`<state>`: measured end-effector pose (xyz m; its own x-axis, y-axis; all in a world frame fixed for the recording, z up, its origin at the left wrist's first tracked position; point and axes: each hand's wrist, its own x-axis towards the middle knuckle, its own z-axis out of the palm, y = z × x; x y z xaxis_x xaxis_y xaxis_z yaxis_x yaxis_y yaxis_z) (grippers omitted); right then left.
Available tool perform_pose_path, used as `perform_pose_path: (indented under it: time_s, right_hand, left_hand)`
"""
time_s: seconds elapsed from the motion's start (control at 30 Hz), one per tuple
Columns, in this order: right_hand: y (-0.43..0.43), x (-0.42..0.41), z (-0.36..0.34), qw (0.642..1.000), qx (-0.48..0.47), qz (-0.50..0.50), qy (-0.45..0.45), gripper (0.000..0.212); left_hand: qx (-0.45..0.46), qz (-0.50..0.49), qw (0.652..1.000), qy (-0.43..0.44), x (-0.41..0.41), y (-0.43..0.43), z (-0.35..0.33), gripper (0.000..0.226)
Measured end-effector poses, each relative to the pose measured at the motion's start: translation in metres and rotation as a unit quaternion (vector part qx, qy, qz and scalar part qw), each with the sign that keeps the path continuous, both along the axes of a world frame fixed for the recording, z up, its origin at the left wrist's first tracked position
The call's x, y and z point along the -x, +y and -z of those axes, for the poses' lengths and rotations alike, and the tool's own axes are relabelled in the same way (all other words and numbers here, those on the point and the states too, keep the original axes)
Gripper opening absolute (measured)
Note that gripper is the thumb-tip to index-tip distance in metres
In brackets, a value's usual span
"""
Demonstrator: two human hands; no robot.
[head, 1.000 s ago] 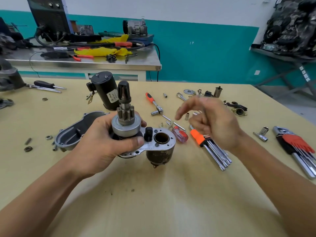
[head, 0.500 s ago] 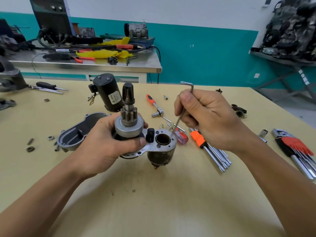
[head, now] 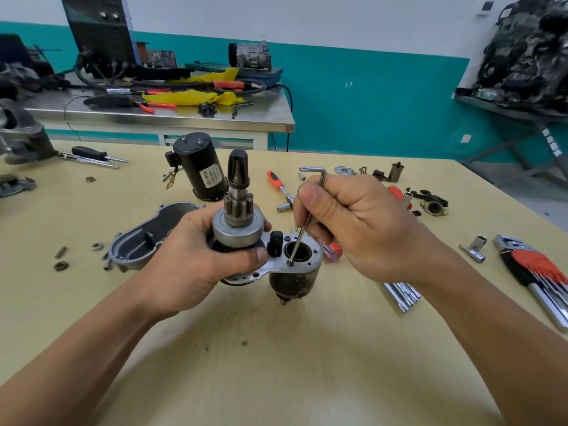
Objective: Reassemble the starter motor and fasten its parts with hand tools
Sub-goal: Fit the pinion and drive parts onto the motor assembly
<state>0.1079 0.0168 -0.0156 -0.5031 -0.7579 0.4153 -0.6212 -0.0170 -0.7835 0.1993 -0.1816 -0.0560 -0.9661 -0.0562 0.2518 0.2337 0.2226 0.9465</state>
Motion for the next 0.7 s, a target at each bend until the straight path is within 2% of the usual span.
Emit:
perform_pose_path:
  time_s: [0.13, 0.3, 0.53, 0.6, 0.7]
  right_hand:
    - [-0.003, -0.001, -0.001, 1.0, 0.004, 0.012, 0.018, 0.037]
    - [-0.014, -0.007, 0.009, 0.987, 0.084, 0.08, 0.112, 0.042]
    - [-0.025, -0.019, 0.025, 0.954, 0.173, 0.179, 0.166, 0.042]
    - [-0.028, -0.02, 0.026, 0.956, 0.167, 0.189, 0.149, 0.042]
    - [-0.019, -0.009, 0.011, 0.971, 0.168, 0.168, 0.025, 0.038]
  left_hand:
    - [0.0, 0.002, 1.0, 0.0, 0.0, 0.0, 0.0, 0.026]
    - [-0.001, -0.005, 1.0, 0.001, 0.001, 0.0, 0.001, 0.025]
    - [0.011, -0.001, 1.0, 0.003, 0.001, 0.0, 0.003, 0.029]
    - [0.015, -0.006, 1.0, 0.004, 0.001, -0.001, 0.004, 0.03]
    - [0.011, -0.009, 1.0, 0.003, 0.002, -0.001, 0.004, 0.031]
